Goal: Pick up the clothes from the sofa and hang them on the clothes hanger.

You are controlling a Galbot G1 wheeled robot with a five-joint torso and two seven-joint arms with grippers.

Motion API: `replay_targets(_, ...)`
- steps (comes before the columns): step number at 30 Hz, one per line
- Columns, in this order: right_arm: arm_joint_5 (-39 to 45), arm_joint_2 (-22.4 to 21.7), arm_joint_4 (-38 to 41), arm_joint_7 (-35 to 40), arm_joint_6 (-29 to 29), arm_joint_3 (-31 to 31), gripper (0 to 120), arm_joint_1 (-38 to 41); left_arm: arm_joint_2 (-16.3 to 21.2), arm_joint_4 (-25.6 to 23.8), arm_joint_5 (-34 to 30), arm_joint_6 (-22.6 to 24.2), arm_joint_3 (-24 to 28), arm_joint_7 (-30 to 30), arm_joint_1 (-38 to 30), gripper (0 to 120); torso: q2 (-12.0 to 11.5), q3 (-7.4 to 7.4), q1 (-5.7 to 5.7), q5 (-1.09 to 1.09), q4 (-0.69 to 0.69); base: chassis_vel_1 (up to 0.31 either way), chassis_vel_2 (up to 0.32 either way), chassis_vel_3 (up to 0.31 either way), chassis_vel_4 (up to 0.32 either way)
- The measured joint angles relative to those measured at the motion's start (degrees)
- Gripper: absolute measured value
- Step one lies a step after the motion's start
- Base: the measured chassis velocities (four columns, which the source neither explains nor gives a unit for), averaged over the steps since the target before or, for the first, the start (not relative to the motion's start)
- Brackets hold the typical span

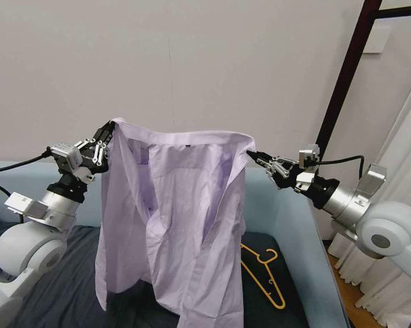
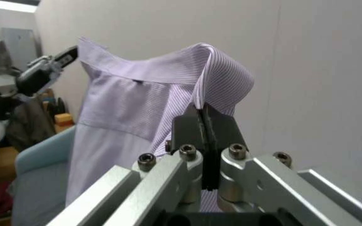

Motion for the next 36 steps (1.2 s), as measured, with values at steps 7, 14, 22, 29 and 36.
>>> replay_targets(7,3.76,-4.27,2.3,-11.02,3.21,0.77,0,-1.95,2.66,-2.05,-0.16,5.2,-0.33,-5.29,2.91,0,0.0,-0.01,0.0,0.0,-0.02,0.0,0.0,0.0,0.0)
replay_targets(14,5.67,-10.2,6.31,2.09,-2.92,1.67,0,-1.91,10.6,-7.55,-7.62,18.76,-1.82,-16.47,4.65,0,0.0,0.0,0.0,0.0,-0.02,0.0,0.0,0.0,0.0)
replay_targets(22,12.67,-11.9,18.19,11.89,-1.86,11.12,0,-2.66,10.84,-21.18,-13.15,25.9,-12.72,-23.48,6.61,0,0.01,-0.01,0.0,0.0,-0.02,0.0,0.0,0.0,0.0)
replay_targets(29,10.65,-12.14,23.85,14.21,0.25,15.64,0,-3.62,9.2,-25.77,-13.24,27.57,-25.04,-24.2,14.41,0,0.01,-0.02,-0.01,-0.01,-0.01,0.0,0.0,0.0,0.0)
replay_targets(36,4.13,-10.71,22.97,22.52,-5.82,11.59,0,-3.89,8.82,-25.56,-8.25,29.93,-23.49,-25.64,15.74,0,0.01,-0.01,0.0,-0.01,-0.01,0.0,0.0,0.0,0.0)
